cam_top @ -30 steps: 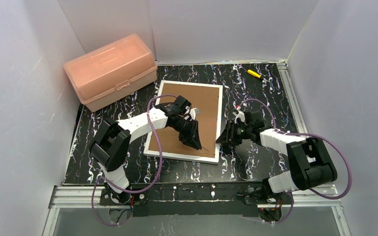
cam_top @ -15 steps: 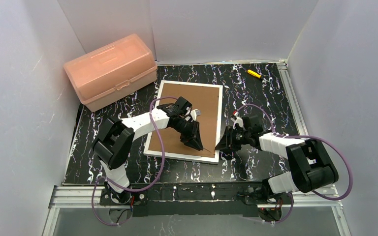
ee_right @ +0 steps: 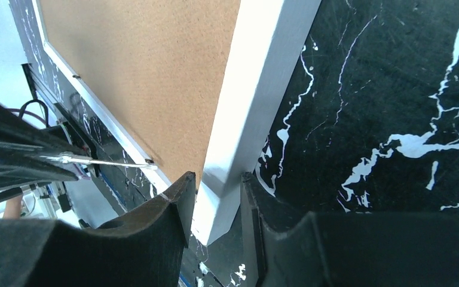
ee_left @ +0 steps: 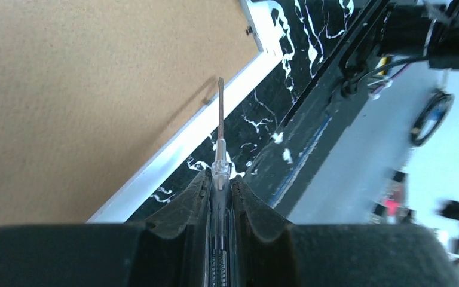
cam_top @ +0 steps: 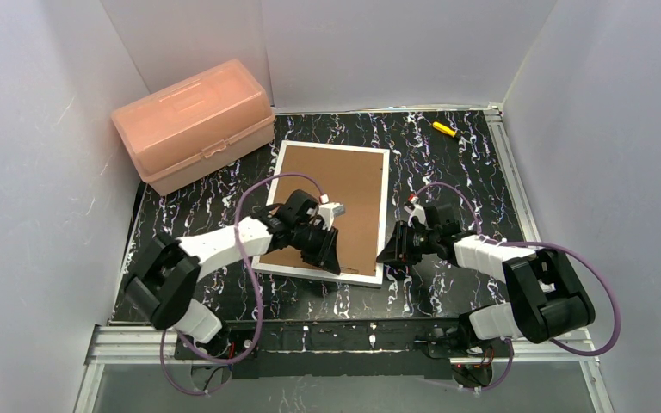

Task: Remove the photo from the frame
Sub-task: Release the photo frame item from the photo frame.

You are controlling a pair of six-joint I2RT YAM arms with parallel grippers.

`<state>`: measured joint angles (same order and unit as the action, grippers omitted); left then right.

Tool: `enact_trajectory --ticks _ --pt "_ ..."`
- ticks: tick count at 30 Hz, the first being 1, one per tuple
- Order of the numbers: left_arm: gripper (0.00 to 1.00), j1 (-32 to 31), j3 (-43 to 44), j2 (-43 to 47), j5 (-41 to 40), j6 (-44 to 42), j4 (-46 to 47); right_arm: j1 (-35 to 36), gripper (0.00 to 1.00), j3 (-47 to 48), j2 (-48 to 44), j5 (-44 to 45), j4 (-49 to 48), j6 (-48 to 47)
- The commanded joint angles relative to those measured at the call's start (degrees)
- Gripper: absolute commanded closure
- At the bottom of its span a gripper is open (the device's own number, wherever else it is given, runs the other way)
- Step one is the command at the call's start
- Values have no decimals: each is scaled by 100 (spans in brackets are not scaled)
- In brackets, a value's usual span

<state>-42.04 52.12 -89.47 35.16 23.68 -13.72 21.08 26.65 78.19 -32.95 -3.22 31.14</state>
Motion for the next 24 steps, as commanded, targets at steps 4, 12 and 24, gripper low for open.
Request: enact_trajectory --ticks 4,12,24 --pt "100 -156 -790 1097 -331 -1806 1175 30 59 59 -51 13 -225 -59" --pt "100 -207 -686 876 -229 -2734 1124 28 59 68 -9 -8 -254 -181" --pt "100 -745 -207 328 -296 -4167 488 28 59 147 142 -132 -201 -399"
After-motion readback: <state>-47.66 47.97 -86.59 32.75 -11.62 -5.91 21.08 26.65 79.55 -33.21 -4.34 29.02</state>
